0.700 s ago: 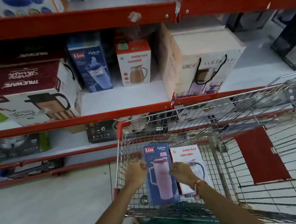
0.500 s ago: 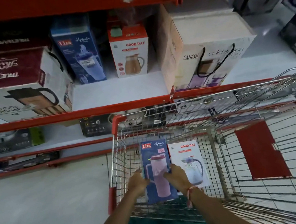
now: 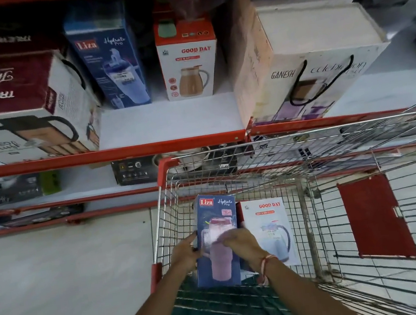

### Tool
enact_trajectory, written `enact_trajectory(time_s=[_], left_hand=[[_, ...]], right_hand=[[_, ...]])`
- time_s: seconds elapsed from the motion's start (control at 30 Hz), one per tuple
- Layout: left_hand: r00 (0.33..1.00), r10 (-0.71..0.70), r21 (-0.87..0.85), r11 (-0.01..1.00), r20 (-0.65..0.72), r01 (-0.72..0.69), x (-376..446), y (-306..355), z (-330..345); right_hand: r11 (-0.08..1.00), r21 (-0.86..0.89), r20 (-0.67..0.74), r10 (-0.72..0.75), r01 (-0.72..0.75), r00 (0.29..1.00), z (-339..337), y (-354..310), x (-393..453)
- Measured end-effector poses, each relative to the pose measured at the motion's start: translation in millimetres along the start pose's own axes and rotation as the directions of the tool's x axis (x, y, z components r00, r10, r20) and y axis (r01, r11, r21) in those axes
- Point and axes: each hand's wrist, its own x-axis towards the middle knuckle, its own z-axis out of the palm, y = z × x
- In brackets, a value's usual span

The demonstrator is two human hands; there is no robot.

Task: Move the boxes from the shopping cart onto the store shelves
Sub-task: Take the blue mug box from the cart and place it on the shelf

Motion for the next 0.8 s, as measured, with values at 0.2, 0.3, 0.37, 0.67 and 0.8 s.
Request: enact_trajectory(time_s=[0.2, 0.3, 0.37, 0.67, 0.8], left_hand=[[0.996, 0.082, 0.132, 0.988, -0.031, -0.077, -12, -10, -17], [0.995, 0.096, 0.078, 0.993, -0.027, -0.094, -23, -11, -26], [0.991, 0.13, 0.015, 0.992, -0.038, -0.129, -32, -8, -34], [0.907, 0.344, -0.317, 0.856, -0.241, -0.409, -91, 17, -72], [0.878, 0.374, -0.279, 0.846, -0.299, -0.455, -101, 21, -84]], right_hand=[[0.994, 0.103, -0.059, 0.033, -0.026, 0.998, 9, -2, -15], [0.969, 0.245, 0.039, -0.01, 0.0, 0.999, 8, -6, -26], [0.972, 0.232, 0.04, -0.034, 0.024, 0.999, 5, -14, -37], [0.928, 0.232, -0.15, -0.263, 0.292, 0.953, -28, -63, -97], [0.926, 0.174, -0.199, -0.3, 0.335, 0.933, -22, -72, -105]])
